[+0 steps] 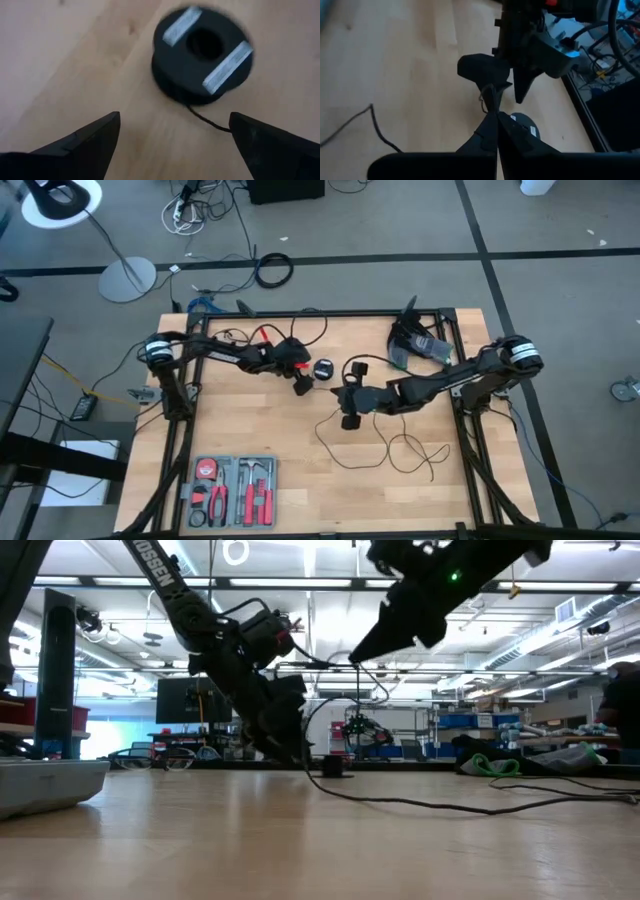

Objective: Coil cords
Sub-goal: Uncoil the black wire from the black spool

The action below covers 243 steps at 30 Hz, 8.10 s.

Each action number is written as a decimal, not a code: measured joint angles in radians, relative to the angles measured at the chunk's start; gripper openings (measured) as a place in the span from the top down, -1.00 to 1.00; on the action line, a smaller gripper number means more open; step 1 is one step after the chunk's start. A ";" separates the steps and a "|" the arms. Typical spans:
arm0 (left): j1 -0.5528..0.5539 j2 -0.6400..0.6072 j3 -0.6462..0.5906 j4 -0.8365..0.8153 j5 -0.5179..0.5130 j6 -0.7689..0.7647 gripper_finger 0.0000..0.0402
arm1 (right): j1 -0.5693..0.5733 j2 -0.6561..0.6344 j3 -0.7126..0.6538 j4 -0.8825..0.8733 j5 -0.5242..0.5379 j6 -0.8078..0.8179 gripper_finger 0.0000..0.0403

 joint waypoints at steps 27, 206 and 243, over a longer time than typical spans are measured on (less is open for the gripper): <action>0.000 -0.020 0.000 -0.071 -0.026 0.004 -0.89 | 0.342 -0.221 0.000 0.031 0.393 -0.003 1.00; -0.256 -0.162 0.002 0.326 -0.232 0.136 0.99 | 0.323 -0.084 -0.001 -0.090 0.275 0.669 1.00; -0.236 -0.162 0.002 0.264 -0.245 0.133 0.56 | 0.254 -0.084 -0.148 -0.049 0.222 1.084 0.99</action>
